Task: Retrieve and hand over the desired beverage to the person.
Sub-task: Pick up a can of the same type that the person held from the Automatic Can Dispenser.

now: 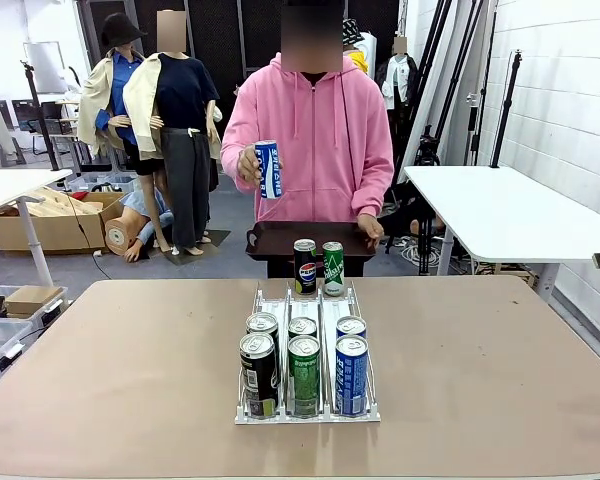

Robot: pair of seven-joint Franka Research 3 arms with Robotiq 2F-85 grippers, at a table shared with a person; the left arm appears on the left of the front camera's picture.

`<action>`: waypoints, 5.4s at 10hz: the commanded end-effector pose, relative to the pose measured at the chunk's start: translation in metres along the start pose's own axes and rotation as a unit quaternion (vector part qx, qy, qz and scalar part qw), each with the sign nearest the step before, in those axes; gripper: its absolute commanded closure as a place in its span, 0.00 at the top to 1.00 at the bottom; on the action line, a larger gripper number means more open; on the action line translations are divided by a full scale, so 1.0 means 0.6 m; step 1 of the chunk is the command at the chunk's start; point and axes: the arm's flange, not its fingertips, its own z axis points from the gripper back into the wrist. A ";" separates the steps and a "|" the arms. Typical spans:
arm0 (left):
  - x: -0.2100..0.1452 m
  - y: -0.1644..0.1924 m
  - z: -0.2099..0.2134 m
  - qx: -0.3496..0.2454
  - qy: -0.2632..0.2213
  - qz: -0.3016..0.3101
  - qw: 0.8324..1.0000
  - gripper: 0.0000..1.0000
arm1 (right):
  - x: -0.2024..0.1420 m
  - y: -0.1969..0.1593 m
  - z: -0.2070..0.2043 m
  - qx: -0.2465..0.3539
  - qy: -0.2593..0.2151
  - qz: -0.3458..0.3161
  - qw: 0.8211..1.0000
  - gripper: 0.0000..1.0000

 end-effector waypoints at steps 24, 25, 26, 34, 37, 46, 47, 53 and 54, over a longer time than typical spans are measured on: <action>0.002 -0.004 0.002 -0.004 -0.005 -0.003 1.000 1.00 | 0.000 0.000 0.000 0.000 0.000 0.000 1.000 1.00; 0.002 -0.004 0.002 -0.004 -0.005 -0.003 1.000 1.00 | 0.000 0.000 0.000 0.000 0.000 0.000 1.000 1.00; 0.002 -0.004 0.002 -0.004 -0.005 -0.003 1.000 1.00 | 0.000 0.000 0.000 0.000 0.000 0.000 1.000 1.00; 0.002 -0.004 0.002 -0.004 -0.005 -0.003 1.000 1.00 | 0.000 0.000 0.000 0.000 0.000 0.000 1.000 1.00; 0.002 -0.004 0.002 -0.004 -0.005 -0.003 1.000 1.00 | 0.000 0.000 0.000 0.000 0.000 0.000 1.000 1.00; 0.002 -0.004 0.002 -0.004 -0.005 -0.003 1.000 1.00 | 0.123 0.089 -0.219 -0.124 0.126 -0.082 0.981 1.00; 0.002 -0.004 0.002 -0.004 -0.005 -0.003 1.000 1.00 | 0.123 0.092 -0.243 -0.142 0.136 -0.088 0.976 1.00; 0.002 -0.004 0.002 -0.004 -0.005 -0.003 1.000 1.00 | 0.115 0.088 -0.382 -0.235 0.207 -0.127 0.941 1.00; 0.002 -0.004 0.002 -0.004 -0.005 -0.003 1.000 1.00 | 0.119 0.092 -0.404 -0.250 0.221 -0.136 0.933 1.00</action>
